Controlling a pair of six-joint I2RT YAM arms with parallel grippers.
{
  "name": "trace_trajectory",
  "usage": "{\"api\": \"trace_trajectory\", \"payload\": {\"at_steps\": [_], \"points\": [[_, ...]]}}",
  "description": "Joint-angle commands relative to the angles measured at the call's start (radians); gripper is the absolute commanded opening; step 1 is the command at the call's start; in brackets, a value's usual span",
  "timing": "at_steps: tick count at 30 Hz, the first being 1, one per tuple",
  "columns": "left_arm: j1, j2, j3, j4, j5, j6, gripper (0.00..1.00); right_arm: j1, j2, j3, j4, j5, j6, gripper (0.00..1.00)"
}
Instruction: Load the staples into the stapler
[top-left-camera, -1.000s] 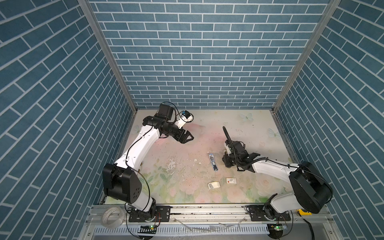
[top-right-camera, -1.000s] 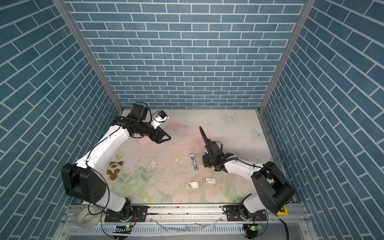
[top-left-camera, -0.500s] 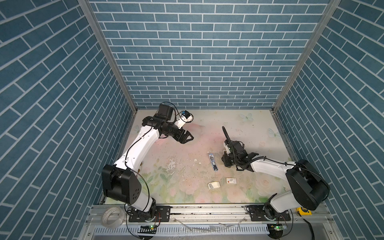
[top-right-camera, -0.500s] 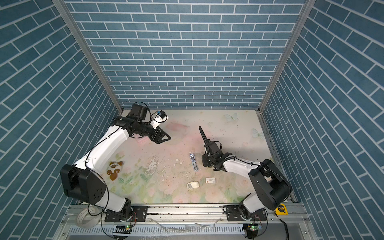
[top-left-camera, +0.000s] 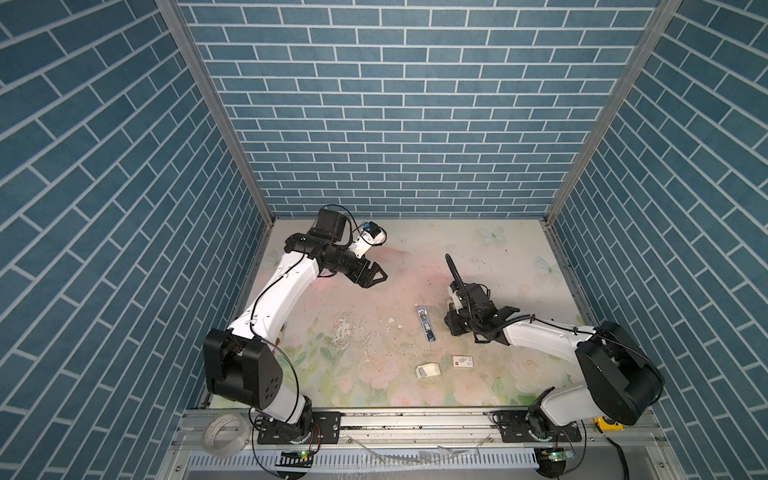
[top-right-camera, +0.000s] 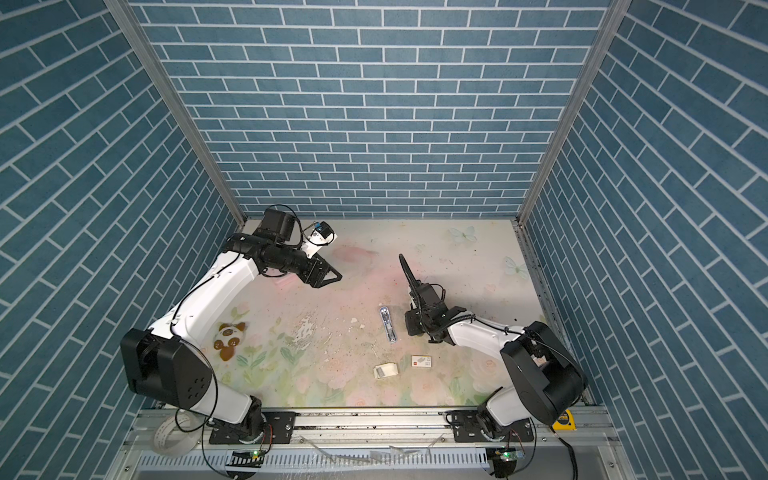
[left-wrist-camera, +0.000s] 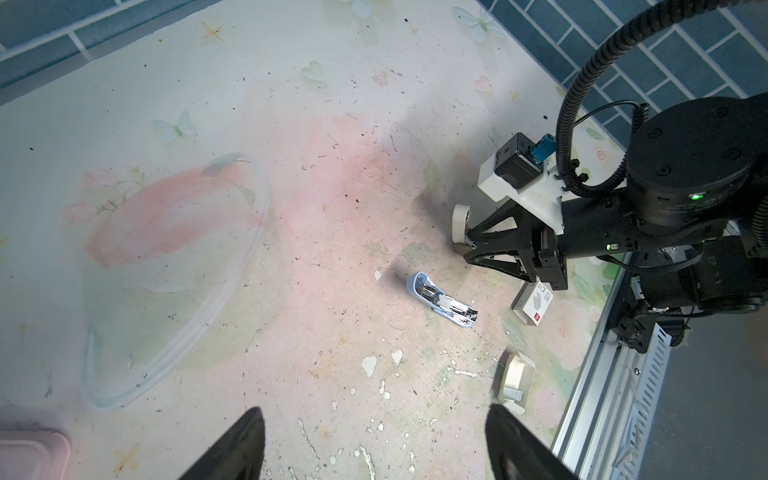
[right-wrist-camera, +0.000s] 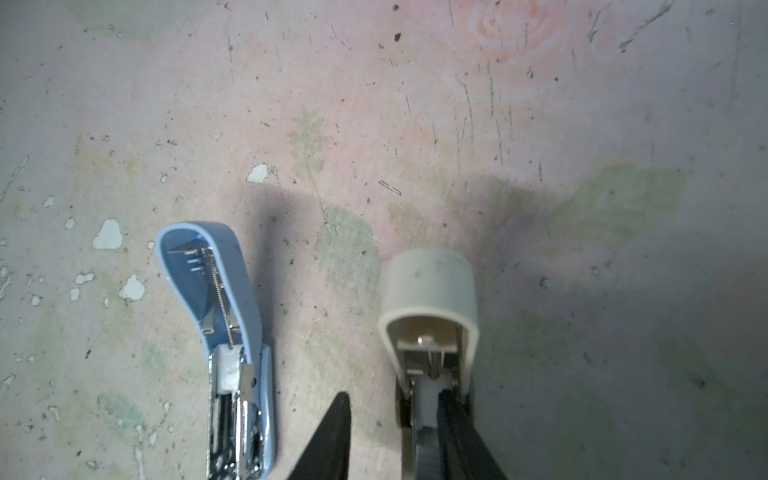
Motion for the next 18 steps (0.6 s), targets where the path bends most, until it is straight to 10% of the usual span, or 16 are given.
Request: {"api": "trace_trajectory", "payload": {"at_steps": [1, 18], "points": [[0.006, -0.021, -0.01, 0.0, 0.003, 0.009, 0.85, -0.002, -0.013, -0.011, -0.02, 0.0, -0.013, 0.36], [0.005, -0.021, -0.014, 0.003, 0.003, 0.009, 0.85, -0.002, -0.009, 0.014, -0.045, -0.005, -0.029, 0.36]]}}
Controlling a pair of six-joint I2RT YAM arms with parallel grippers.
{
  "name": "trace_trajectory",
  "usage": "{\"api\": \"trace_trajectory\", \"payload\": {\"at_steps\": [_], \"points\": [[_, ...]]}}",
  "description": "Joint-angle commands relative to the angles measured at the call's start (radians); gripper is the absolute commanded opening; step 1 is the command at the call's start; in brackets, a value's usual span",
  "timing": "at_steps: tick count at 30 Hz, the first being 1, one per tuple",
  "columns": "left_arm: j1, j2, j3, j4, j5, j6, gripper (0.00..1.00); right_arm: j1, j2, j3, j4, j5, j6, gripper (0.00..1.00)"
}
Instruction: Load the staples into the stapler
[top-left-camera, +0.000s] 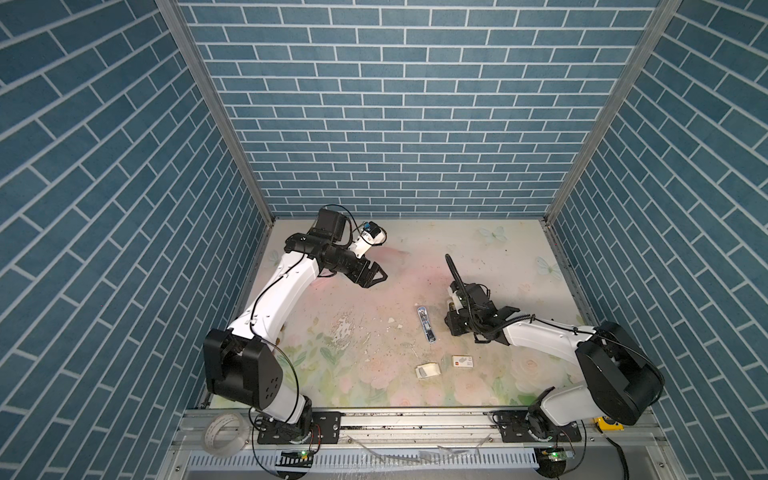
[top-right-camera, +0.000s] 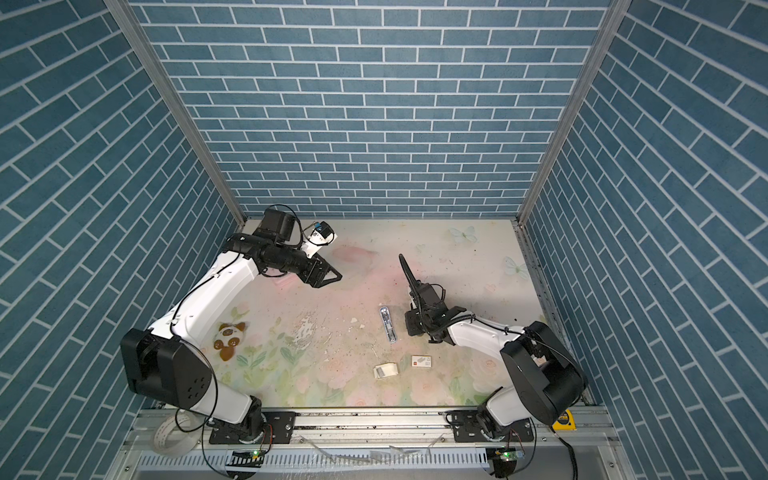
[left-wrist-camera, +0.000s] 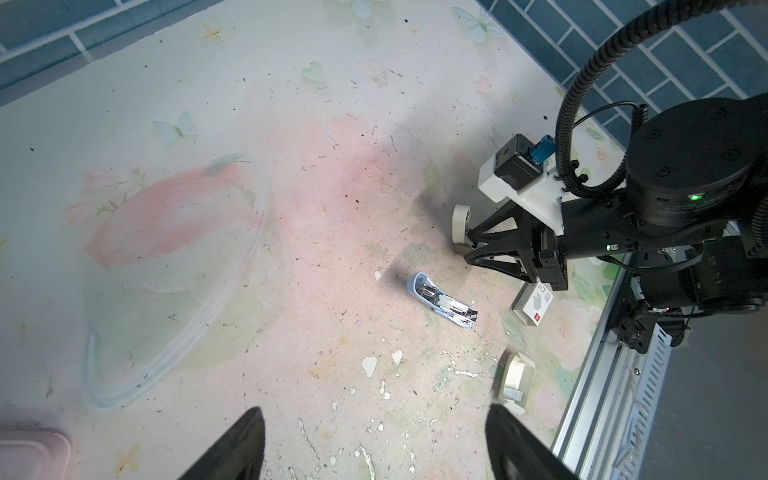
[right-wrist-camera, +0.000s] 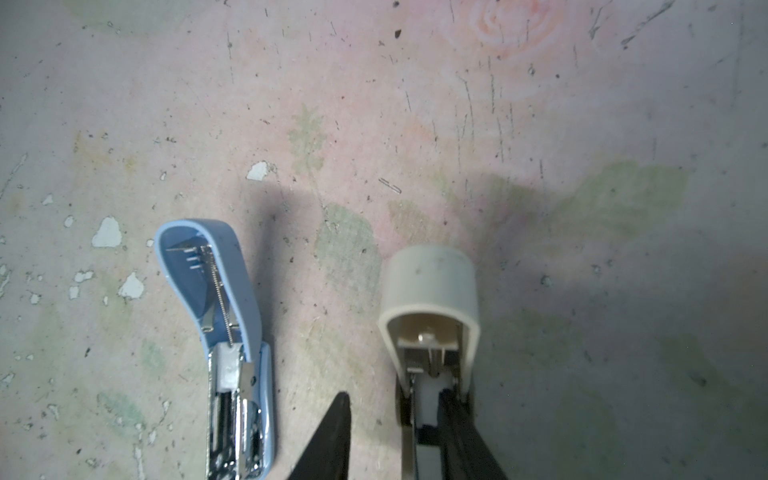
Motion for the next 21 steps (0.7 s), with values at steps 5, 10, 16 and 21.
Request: {"api": "trace_trajectory", "payload": {"at_steps": [5, 10, 16, 21], "points": [[0.005, -0.022, -0.016, 0.004, 0.005, 0.009, 0.85, -0.002, -0.028, 0.01, -0.058, -0.005, -0.029, 0.36], [0.005, -0.025, -0.017, 0.004, 0.007, 0.009, 0.85, -0.003, -0.057, -0.001, -0.071, -0.004, -0.027, 0.36], [0.005, -0.027, -0.021, 0.006, 0.008, 0.009, 0.85, -0.003, -0.06, -0.009, -0.077, -0.007, -0.027, 0.36], [0.005, -0.03, -0.019, 0.005, 0.007, 0.007, 0.85, -0.003, -0.063, -0.004, -0.068, -0.016, -0.028, 0.36]]}}
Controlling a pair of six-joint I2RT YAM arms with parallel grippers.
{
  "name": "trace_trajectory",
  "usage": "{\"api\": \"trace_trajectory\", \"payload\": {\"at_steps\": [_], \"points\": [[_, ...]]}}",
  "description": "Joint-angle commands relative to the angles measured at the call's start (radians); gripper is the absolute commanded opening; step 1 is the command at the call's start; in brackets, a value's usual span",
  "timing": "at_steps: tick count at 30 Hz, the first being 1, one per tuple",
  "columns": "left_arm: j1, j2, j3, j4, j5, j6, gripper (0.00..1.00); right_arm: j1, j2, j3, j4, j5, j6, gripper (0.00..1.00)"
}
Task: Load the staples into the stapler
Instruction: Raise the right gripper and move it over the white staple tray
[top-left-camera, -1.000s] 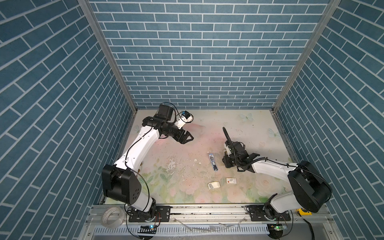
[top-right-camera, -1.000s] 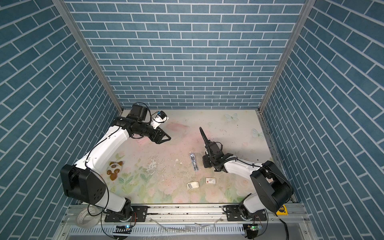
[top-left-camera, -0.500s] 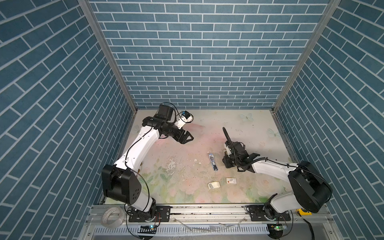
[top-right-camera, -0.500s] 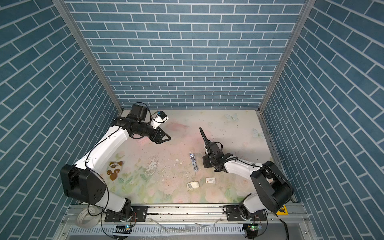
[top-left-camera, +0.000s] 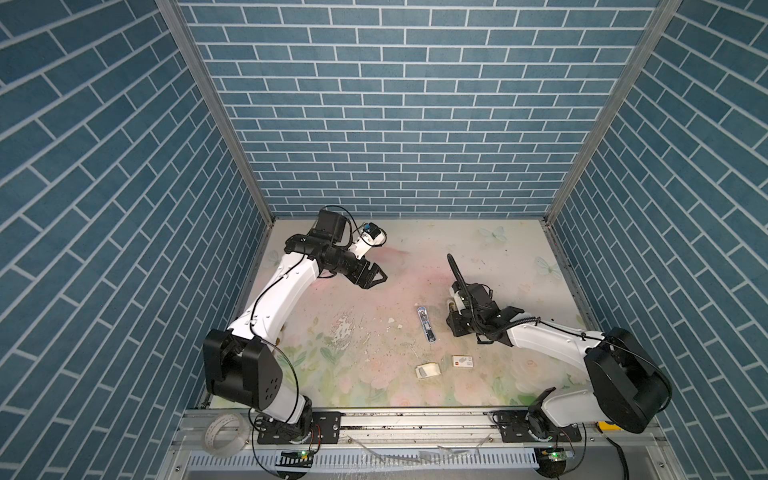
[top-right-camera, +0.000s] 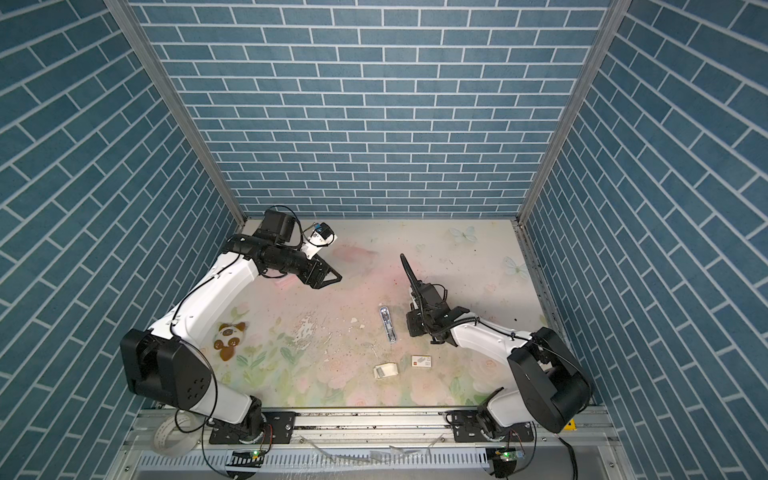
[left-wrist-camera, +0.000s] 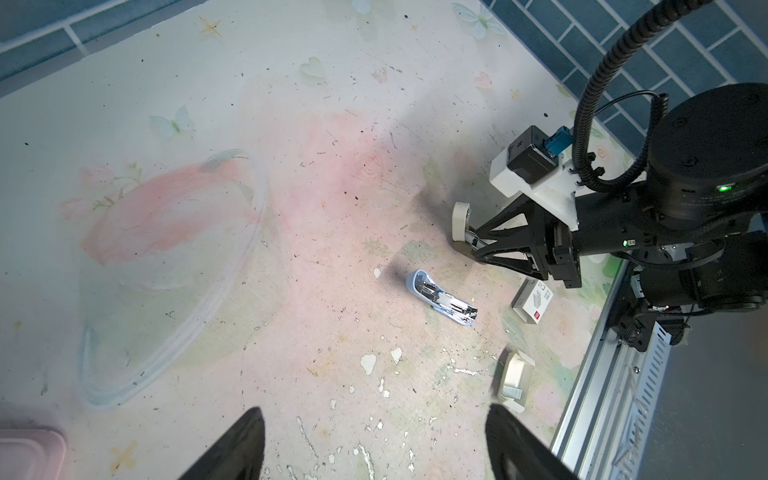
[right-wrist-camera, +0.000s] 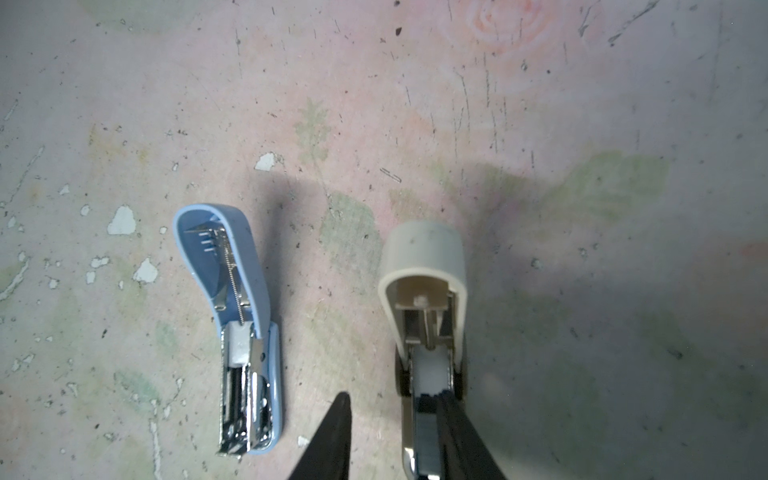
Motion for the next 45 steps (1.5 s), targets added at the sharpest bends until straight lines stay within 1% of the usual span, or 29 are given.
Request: {"api": "trace_trajectory", "payload": {"at_steps": [1, 6, 10, 13, 16, 18, 19, 22, 24, 27, 29, 32, 34, 45], "points": [[0.005, -0.025, -0.004, 0.002, 0.006, 0.009, 0.85, -0.003, -0.019, -0.002, -0.018, -0.003, -0.027, 0.36], [0.006, -0.032, 0.004, -0.004, -0.002, 0.012, 0.85, -0.001, -0.058, 0.013, -0.048, -0.016, -0.009, 0.36], [0.005, -0.042, 0.01, -0.01, -0.025, 0.016, 0.85, 0.031, -0.165, 0.011, -0.131, -0.042, 0.05, 0.36], [0.005, -0.045, 0.005, -0.009, -0.026, 0.024, 0.85, 0.107, -0.259, 0.031, -0.242, 0.016, 0.118, 0.35], [0.005, -0.044, 0.004, 0.001, -0.026, 0.014, 0.85, 0.223, -0.329, 0.041, -0.312, 0.064, 0.222, 0.35], [0.005, -0.036, 0.007, 0.008, -0.019, 0.006, 0.85, 0.307, -0.35, 0.037, -0.321, 0.081, 0.296, 0.34], [0.005, -0.03, 0.01, 0.009, -0.013, 0.004, 0.85, 0.356, -0.352, 0.037, -0.328, 0.114, 0.339, 0.33], [0.005, -0.017, 0.019, 0.01, -0.003, 0.006, 0.85, 0.478, -0.321, 0.04, -0.341, 0.191, 0.435, 0.31], [0.005, -0.012, 0.02, 0.011, 0.002, 0.008, 0.85, 0.543, -0.273, 0.056, -0.351, 0.24, 0.475, 0.29], [0.005, -0.009, 0.02, 0.012, 0.01, 0.007, 0.85, 0.613, -0.172, 0.093, -0.377, 0.299, 0.514, 0.27], [0.005, -0.012, 0.016, 0.017, 0.013, 0.006, 0.85, 0.639, -0.096, 0.123, -0.386, 0.31, 0.523, 0.27], [0.005, -0.015, 0.01, 0.016, 0.015, 0.006, 0.85, 0.664, -0.008, 0.162, -0.395, 0.316, 0.524, 0.27], [0.006, -0.018, 0.007, 0.011, 0.015, 0.01, 0.85, 0.669, 0.024, 0.17, -0.409, 0.32, 0.534, 0.26], [0.005, -0.037, -0.019, 0.019, 0.01, 0.018, 0.85, 0.68, 0.075, 0.174, -0.358, 0.29, 0.522, 0.19]]}}
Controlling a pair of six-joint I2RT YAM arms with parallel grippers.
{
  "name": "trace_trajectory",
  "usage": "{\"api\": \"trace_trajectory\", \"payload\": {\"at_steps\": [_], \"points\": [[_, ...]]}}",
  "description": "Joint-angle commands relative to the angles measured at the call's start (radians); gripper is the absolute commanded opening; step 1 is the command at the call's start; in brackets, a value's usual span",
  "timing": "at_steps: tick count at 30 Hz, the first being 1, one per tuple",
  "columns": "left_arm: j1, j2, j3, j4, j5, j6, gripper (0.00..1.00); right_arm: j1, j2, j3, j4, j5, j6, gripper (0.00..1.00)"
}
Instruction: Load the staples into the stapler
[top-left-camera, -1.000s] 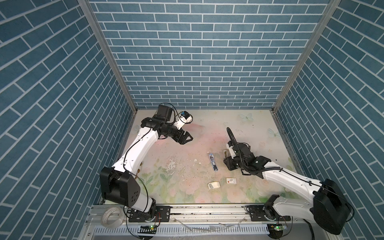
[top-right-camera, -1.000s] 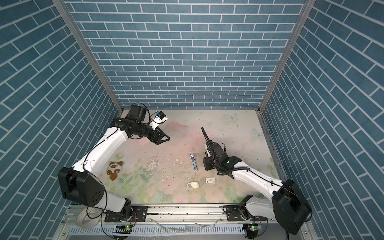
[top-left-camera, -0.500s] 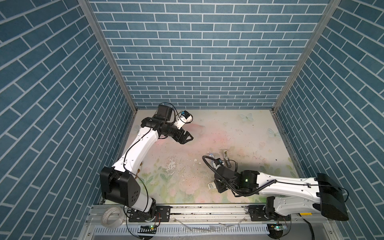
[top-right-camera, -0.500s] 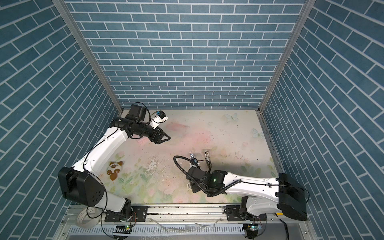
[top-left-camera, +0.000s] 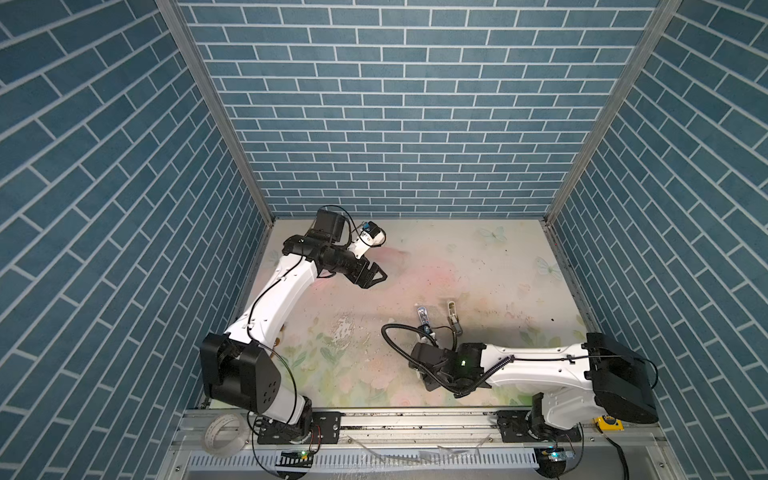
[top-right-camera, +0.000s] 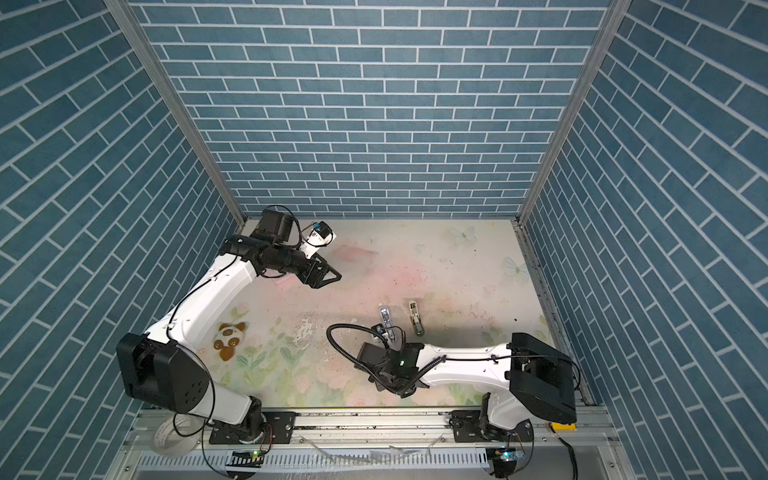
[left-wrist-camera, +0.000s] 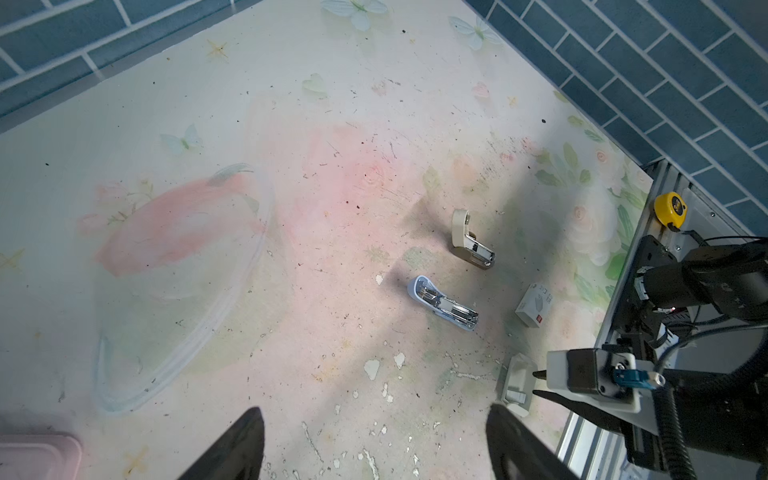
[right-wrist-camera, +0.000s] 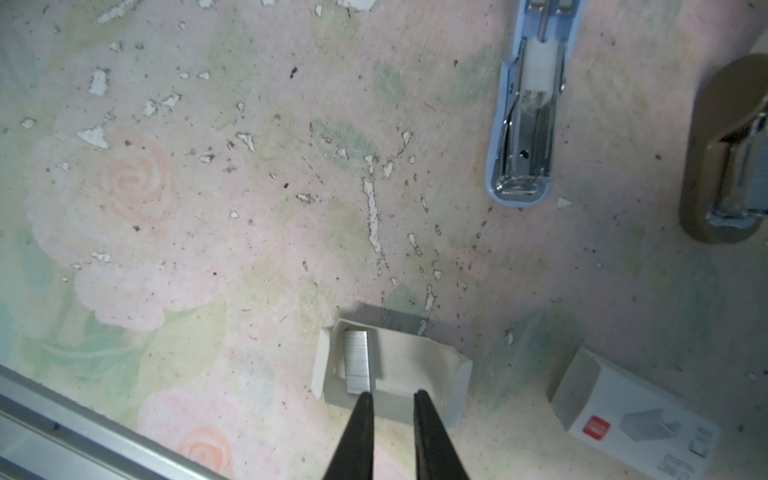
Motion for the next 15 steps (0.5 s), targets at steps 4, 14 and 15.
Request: {"api": "trace_trajectory", "payload": {"at_steps": [4, 14, 15], "points": [[0.005, -0.014, -0.016, 0.005, 0.013, 0.008, 0.85, 0.01, 0.031, 0.02, 0.03, -0.011, 0.036, 0.18], [0.005, -0.011, -0.027, 0.013, 0.014, 0.006, 0.85, 0.012, 0.08, 0.023, 0.052, -0.023, 0.034, 0.17], [0.005, -0.011, -0.027, 0.013, 0.015, 0.007, 0.85, 0.011, 0.082, 0.024, 0.049, -0.021, 0.034, 0.16]]}}
